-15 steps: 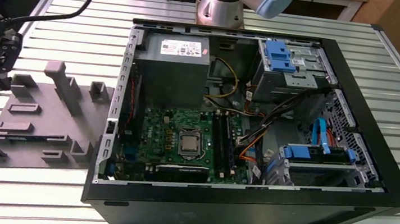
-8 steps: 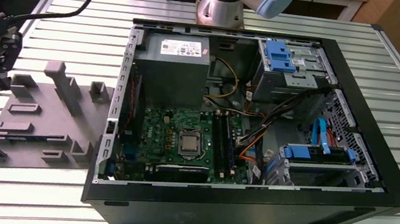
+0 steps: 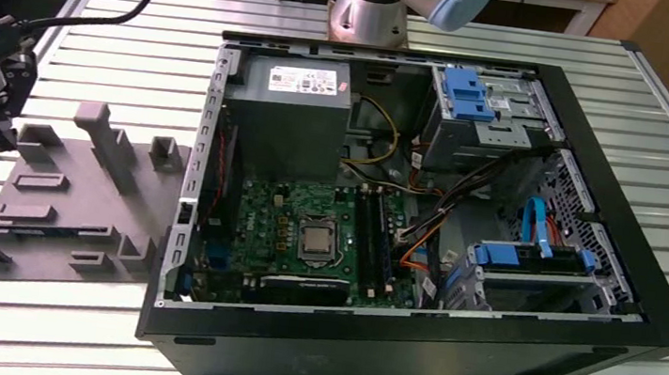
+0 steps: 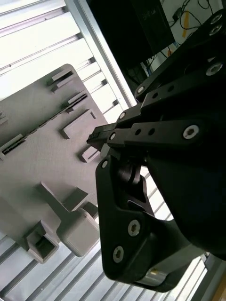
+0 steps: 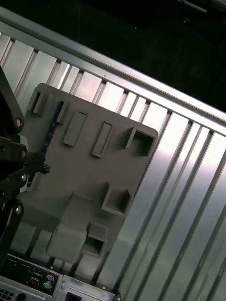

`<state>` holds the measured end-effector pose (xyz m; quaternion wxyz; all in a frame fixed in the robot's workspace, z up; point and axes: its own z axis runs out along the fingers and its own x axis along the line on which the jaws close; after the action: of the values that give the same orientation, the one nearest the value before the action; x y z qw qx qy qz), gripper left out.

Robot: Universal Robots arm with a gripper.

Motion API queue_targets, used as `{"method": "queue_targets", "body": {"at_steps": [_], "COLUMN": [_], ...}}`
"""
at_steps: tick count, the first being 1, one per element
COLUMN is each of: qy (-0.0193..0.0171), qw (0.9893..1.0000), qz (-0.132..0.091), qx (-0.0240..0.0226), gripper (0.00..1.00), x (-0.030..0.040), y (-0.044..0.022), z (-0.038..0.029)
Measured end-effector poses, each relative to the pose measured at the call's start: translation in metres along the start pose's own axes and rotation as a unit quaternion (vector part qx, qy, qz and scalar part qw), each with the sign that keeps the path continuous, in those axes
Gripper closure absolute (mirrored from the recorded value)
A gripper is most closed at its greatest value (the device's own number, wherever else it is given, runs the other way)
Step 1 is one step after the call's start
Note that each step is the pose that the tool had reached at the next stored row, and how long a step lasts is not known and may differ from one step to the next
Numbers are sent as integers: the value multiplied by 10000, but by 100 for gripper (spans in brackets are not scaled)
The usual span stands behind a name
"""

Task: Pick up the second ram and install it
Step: 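Pick up the second ram and move it above second insertion slot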

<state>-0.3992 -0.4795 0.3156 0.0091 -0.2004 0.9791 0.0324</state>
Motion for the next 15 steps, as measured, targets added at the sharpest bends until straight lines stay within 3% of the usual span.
{"method": "queue_targets", "body": {"at_steps": [7, 15], "qy": [20, 45], "qw": [9994, 9971], "qz": [-331, -764], "qx": [-10, -24], "gripper": [89, 89], "x": [0, 0], "y": [0, 0], "z": [0, 2]}}
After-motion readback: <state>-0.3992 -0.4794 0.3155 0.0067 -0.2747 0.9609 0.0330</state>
